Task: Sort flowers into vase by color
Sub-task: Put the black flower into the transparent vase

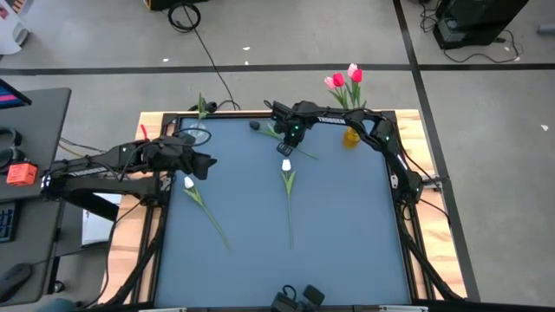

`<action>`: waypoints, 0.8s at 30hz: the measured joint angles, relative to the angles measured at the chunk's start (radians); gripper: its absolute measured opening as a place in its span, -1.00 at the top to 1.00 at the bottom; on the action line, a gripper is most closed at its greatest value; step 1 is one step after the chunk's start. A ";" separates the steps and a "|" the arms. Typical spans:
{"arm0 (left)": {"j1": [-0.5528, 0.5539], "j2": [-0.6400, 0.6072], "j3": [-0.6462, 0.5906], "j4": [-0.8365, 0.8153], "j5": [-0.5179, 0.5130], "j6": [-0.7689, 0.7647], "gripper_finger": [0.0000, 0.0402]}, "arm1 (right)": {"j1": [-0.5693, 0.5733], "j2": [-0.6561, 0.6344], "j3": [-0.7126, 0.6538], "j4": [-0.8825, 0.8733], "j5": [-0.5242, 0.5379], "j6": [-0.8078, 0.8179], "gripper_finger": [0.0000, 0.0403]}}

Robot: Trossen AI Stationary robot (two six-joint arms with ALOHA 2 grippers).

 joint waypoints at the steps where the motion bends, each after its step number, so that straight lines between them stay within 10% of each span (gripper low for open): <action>1: 0.000 0.000 0.000 0.000 0.000 0.014 0.07 | 0.000 -0.001 0.000 -0.004 -0.009 0.010 0.93; 10: 0.000 0.000 0.000 -0.003 0.001 -0.053 0.07 | 0.056 -0.109 -0.005 -0.025 -0.141 0.160 0.98; 24: -0.053 0.000 0.000 0.049 -0.043 -0.174 0.10 | 0.224 -0.345 -0.004 0.128 -0.058 0.376 0.99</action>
